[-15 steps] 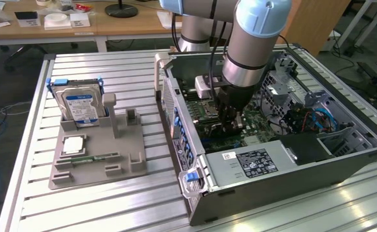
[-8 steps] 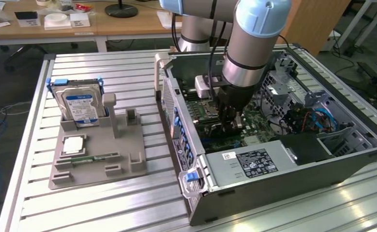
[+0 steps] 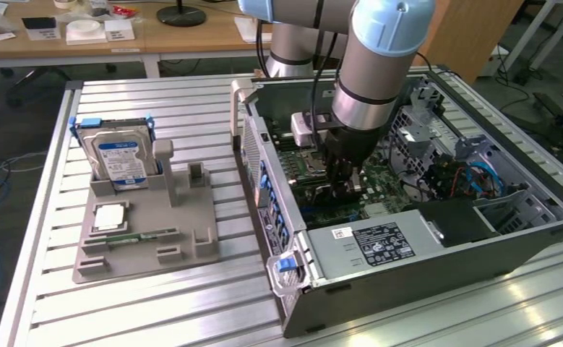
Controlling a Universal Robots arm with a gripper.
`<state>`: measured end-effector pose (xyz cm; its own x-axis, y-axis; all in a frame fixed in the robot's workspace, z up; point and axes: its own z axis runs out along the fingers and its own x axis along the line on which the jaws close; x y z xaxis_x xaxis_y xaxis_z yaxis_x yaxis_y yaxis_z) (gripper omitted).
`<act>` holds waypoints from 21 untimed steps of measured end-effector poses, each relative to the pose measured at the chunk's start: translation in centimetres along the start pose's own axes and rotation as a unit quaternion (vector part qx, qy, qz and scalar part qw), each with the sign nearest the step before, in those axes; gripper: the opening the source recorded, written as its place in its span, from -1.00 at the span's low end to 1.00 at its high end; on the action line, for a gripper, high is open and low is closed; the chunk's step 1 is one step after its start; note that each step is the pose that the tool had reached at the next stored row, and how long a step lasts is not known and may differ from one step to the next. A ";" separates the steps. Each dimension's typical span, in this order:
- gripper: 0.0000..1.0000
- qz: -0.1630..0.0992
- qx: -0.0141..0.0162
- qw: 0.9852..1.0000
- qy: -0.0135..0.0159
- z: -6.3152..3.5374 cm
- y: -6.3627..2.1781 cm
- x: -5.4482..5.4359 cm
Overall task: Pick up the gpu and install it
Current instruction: 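Insert the gpu into the slot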
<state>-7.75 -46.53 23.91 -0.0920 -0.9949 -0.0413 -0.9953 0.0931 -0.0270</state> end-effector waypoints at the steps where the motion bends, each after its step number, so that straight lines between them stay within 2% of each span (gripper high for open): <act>1: -0.46 0.000 0.000 1.000 0.000 0.05 0.00 0.0; 18: -0.46 0.000 0.000 1.000 0.000 0.13 0.20 -0.1; 19: -0.44 0.001 0.000 1.000 -0.001 0.18 0.25 -0.1; 20: -0.44 0.001 0.000 1.000 0.000 0.17 0.24 -0.1; 21: -0.31 0.001 0.000 1.000 0.000 0.17 0.23 -0.1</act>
<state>-7.96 -46.38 23.74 -0.0932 -0.9948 -0.0420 -0.9952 0.0944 -0.0271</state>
